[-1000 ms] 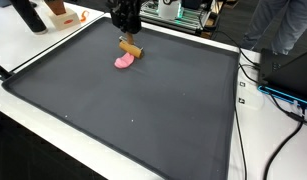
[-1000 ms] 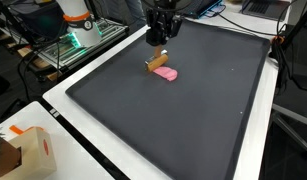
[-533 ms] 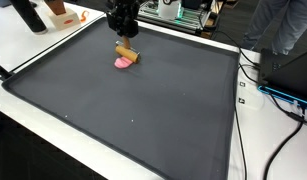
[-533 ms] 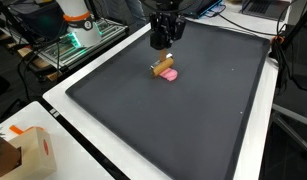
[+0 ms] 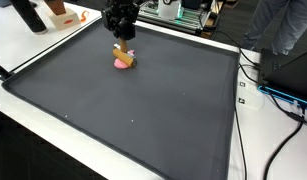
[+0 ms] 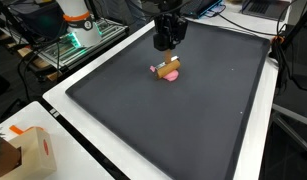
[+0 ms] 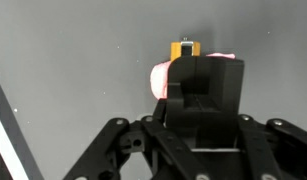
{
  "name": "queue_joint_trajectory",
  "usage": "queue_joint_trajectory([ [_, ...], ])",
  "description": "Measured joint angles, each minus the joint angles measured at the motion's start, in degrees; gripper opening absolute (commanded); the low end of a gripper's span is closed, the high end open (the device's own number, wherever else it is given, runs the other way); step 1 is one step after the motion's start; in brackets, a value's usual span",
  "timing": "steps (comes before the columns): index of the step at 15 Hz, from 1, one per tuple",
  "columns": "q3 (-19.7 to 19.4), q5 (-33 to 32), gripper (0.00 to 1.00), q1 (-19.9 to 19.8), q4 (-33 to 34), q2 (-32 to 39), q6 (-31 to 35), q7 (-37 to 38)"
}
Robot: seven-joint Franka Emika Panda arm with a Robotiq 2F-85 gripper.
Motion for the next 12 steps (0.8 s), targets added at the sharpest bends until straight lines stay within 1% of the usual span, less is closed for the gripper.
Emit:
queue_joint_trajectory([
  [3, -0.08, -0.43, 0.24, 0.00, -0.60, -0.04, 2.27, 3.85],
  [5, -0.10, -2.10, 0.24, 0.01, -1.31, -0.22, 4.15, 6.57],
  [12, -0.59, -12.86, 0.24, 0.01, -2.48, -0.14, 9.61, 17.66],
])
